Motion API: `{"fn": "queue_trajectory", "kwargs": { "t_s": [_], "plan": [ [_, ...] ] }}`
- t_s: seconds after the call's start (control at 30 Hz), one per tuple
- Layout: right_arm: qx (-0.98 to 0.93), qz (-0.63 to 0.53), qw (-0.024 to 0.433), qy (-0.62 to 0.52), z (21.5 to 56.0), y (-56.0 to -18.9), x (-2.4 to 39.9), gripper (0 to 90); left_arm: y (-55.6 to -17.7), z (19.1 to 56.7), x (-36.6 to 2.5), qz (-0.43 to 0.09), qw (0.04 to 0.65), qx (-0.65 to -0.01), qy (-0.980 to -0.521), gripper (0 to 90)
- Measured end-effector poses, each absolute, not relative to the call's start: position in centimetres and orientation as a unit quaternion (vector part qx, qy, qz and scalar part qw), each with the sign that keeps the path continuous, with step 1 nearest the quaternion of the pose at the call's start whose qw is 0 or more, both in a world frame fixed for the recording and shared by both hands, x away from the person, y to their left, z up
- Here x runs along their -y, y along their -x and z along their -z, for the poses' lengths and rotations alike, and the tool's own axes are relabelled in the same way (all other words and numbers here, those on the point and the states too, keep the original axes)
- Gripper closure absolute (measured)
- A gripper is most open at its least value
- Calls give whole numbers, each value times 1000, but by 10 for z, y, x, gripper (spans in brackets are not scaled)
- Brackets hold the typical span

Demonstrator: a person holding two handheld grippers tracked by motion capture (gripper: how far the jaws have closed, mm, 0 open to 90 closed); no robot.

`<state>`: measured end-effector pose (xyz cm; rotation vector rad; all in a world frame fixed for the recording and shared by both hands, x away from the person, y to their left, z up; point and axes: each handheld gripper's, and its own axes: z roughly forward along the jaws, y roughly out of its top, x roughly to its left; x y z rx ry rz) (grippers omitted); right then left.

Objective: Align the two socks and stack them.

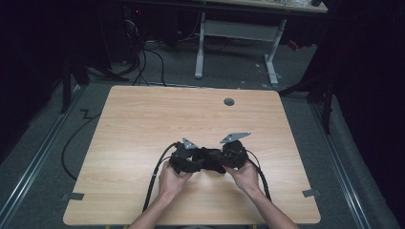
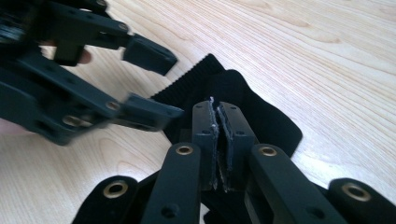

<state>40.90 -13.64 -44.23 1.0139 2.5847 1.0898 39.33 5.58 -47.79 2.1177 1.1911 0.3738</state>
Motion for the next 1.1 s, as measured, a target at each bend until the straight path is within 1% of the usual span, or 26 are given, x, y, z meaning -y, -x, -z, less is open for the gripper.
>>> {"fn": "queue_trajectory", "kwargs": {
  "t_s": [0.2,0.33,0.6,0.77,0.93,1.1],
  "plan": [
    [-870,-360,75,-329,440,-409,128,866,-400,484,-42,-143,318,-456,-819,406],
    [-875,-355,63,-322,443,-410,122,872,-402,484,-38,-150,309,-454,-822,401],
    [-879,-353,47,-317,447,-413,112,873,-402,488,-41,-147,312,-458,-820,394],
    [-881,-354,47,-311,448,-413,106,874,-399,486,-49,-144,316,-458,-819,397],
    [-882,-353,44,-309,450,-413,101,875,-394,486,-59,-116,334,-451,-820,421],
    [-885,-352,44,-302,451,-412,97,875,-387,484,-69,-94,354,-438,-821,418]
  ]
}}
